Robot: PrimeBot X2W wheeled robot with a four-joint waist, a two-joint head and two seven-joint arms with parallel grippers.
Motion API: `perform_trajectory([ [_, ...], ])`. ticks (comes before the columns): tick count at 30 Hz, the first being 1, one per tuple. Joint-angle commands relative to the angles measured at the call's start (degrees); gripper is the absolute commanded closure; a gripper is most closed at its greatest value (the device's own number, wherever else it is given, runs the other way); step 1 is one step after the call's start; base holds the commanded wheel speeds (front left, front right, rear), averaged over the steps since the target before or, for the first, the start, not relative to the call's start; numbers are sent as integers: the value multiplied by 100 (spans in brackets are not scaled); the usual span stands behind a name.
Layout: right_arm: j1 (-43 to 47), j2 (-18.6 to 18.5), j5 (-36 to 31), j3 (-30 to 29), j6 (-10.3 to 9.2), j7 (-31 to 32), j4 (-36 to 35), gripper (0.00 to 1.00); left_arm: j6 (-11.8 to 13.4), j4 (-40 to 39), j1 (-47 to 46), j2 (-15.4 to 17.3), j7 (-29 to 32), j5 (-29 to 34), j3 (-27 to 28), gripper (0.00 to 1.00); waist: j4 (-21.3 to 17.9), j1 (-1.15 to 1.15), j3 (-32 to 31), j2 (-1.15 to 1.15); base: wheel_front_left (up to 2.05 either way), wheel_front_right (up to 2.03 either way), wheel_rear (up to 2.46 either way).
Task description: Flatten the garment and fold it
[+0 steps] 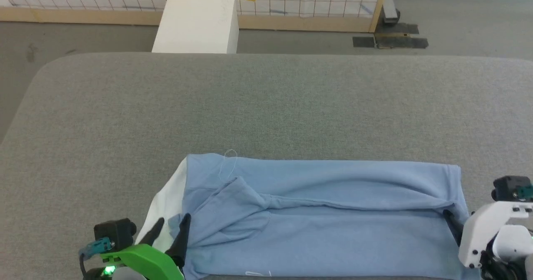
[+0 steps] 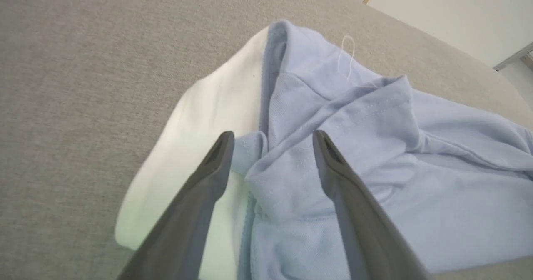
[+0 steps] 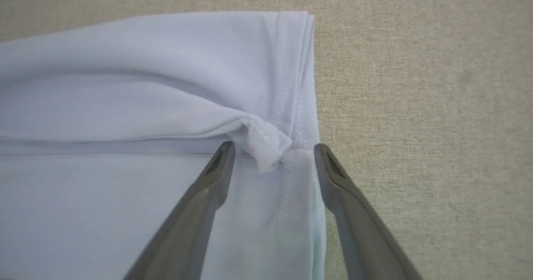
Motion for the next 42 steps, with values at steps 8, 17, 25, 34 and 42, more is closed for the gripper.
perform_trajectory([
  [8,607,667,-16,-584,-9,-766,-1051,0,250,11,-258,-172,-1141,814,198,0,31,1,-153,0,0,0,0],
  [17,482,870,61,-860,-9,-1892,-951,0,234,168,-965,-436,-1359,2044,596,0,-24,1,-142,0,0,0,0],
  [25,-39,879,-100,-919,-9,-1927,-49,0,52,394,-1099,-916,-1362,2866,1229,0,-136,1,-137,0,0,0,0],
  [34,-749,880,-734,-1159,-9,-690,1153,0,-269,658,-1090,-1293,-1362,3190,1809,0,-132,1,-43,0,0,0,0],
  [42,-779,880,-634,-1079,-9,738,1603,64,-551,795,-1089,-1526,-1363,3388,2065,0,-57,1,-54,0,0,0,0],
])
